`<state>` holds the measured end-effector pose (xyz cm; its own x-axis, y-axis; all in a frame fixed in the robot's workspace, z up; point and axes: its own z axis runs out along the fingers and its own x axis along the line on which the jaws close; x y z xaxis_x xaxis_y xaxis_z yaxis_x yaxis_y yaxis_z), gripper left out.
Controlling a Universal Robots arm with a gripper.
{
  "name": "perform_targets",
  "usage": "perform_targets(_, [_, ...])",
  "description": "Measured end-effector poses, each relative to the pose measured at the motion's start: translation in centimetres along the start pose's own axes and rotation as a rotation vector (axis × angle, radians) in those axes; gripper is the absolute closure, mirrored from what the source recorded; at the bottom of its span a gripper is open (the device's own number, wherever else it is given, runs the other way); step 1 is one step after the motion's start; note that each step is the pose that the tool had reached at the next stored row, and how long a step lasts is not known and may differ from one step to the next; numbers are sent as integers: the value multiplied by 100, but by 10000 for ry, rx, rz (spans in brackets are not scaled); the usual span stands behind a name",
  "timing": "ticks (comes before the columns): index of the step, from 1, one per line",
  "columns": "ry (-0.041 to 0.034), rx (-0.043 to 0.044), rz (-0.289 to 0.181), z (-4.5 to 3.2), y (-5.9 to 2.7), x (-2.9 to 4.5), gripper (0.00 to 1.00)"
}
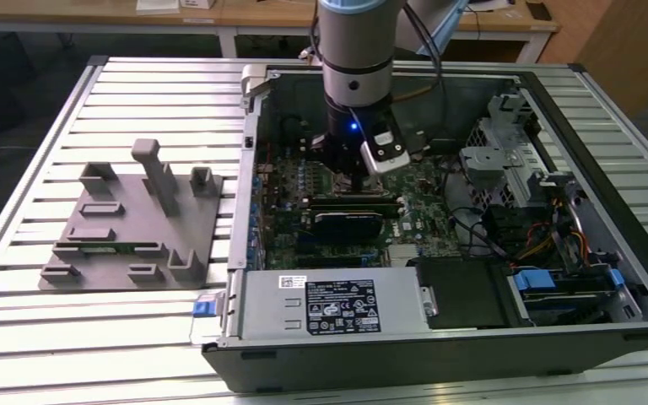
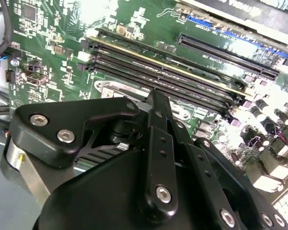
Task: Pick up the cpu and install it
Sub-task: 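Install the second cpu locking lever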
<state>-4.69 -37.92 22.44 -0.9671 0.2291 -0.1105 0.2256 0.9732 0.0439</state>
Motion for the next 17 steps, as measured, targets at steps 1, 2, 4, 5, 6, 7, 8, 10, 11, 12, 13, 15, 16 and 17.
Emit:
perform_targets(1, [1, 1, 0, 5, -6, 14, 89])
perform_targets(2, [2, -2, 1, 10, -12, 31, 89])
perform_targets(4, [2, -4, -1, 21, -23, 53, 89])
perform_targets(5, [2, -5, -3, 26, -27, 60, 89])
perform_targets(6, [3, -7, -6, 30, -29, 62, 89])
perform_targets(7, [4, -11, -8, 31, -31, 63, 89])
perform_targets(8, [4, -12, -8, 31, -31, 63, 89])
perform_targets(10, [4, -11, -8, 31, -32, 63, 89])
perform_targets(11, [4, -12, -8, 31, -32, 63, 89])
perform_targets(12, [5, -14, -9, 31, -32, 63, 89])
perform_targets(13, [17, -21, -18, 32, -32, 63, 89])
perform_targets(15, [85, -24, -80, 37, -32, 63, 89])
perform_targets(16, [149, -16, -120, 40, -32, 64, 89])
perform_targets(17, [227, -4, -162, 43, -33, 64, 89])
